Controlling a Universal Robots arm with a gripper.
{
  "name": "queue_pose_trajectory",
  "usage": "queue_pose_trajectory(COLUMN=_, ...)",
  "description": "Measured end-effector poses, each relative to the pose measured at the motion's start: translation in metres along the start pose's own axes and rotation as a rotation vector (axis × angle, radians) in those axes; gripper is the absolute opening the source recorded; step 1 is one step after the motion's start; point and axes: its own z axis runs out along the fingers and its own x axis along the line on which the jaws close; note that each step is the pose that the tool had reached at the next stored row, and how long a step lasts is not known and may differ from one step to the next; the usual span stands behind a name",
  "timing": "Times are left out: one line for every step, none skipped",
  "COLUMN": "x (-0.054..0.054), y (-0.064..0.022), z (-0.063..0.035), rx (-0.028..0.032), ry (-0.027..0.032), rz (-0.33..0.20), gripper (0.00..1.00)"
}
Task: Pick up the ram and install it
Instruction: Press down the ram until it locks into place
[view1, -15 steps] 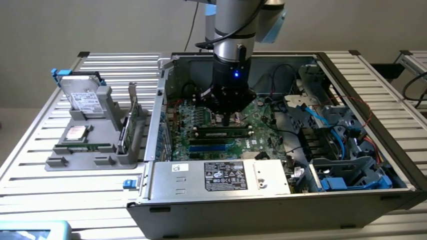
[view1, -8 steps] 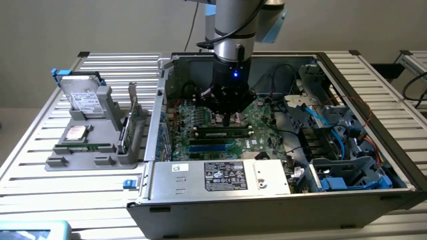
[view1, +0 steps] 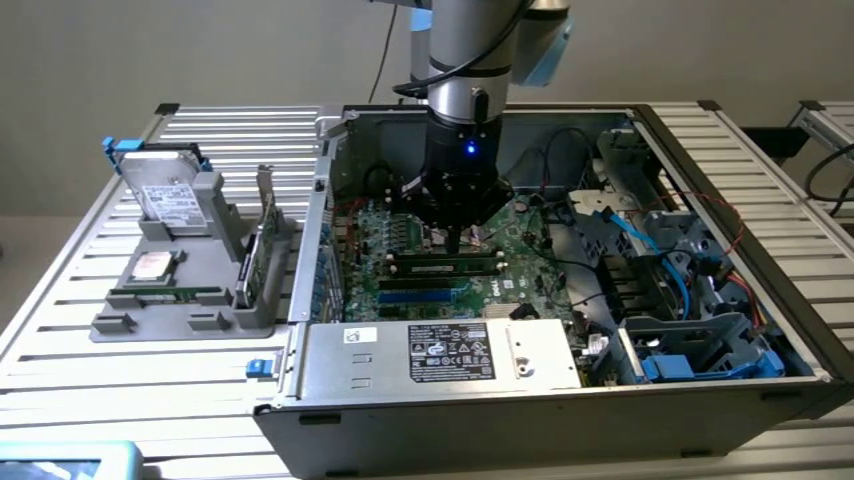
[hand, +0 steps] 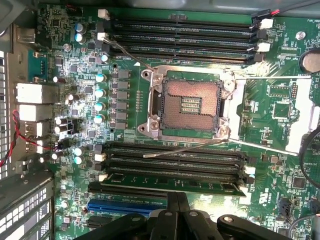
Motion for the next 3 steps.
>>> queue_pose_trajectory(x=0.0000, y=0.0000, z=0.0000, rx=0.0000, ry=0.0000, rz=0.000, gripper=0.11)
queue_pose_trajectory(x=0.0000, y=0.0000, z=0.0000, rx=0.0000, ry=0.0000, rz=0.000, gripper=0.11)
queue_pose_trajectory(x=0.0000, y=0.0000, z=0.0000, rx=0.0000, ry=0.0000, rz=0.000, gripper=0.11)
